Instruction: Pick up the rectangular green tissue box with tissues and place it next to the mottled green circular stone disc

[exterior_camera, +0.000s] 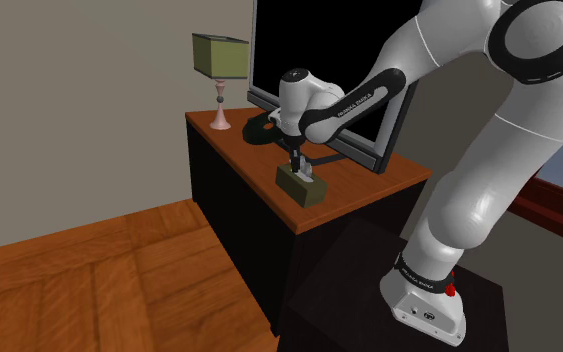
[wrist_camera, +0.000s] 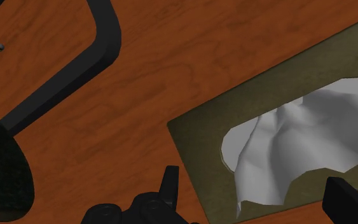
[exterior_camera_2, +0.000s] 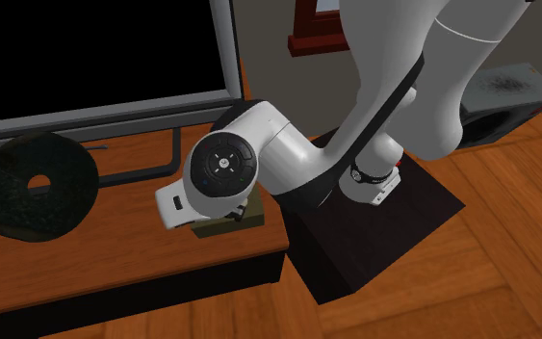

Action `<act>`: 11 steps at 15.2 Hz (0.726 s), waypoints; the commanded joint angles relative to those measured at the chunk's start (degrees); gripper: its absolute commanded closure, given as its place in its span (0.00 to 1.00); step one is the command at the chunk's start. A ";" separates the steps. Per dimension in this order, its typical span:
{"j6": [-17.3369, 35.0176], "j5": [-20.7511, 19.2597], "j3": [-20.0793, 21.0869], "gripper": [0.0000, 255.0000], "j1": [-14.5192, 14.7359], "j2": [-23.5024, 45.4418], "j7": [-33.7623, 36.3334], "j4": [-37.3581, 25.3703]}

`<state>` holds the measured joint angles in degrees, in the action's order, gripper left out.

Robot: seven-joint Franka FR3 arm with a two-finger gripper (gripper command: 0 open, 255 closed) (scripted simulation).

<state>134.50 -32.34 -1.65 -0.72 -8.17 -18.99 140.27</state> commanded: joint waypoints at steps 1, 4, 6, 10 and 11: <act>0.04 -0.02 -0.01 0.00 -0.01 0.02 0.01 0.00; 0.03 -0.01 -0.01 1.00 -0.01 0.02 0.00 0.00; 0.03 -0.01 -0.01 1.00 -0.01 0.02 0.00 0.00; 0.07 -0.03 -0.02 1.00 -0.02 0.09 0.00 -0.03; 0.10 -0.04 -0.07 1.00 -0.07 0.21 -0.09 -0.16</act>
<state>134.63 -32.42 -1.77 -0.82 -8.17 -19.02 140.03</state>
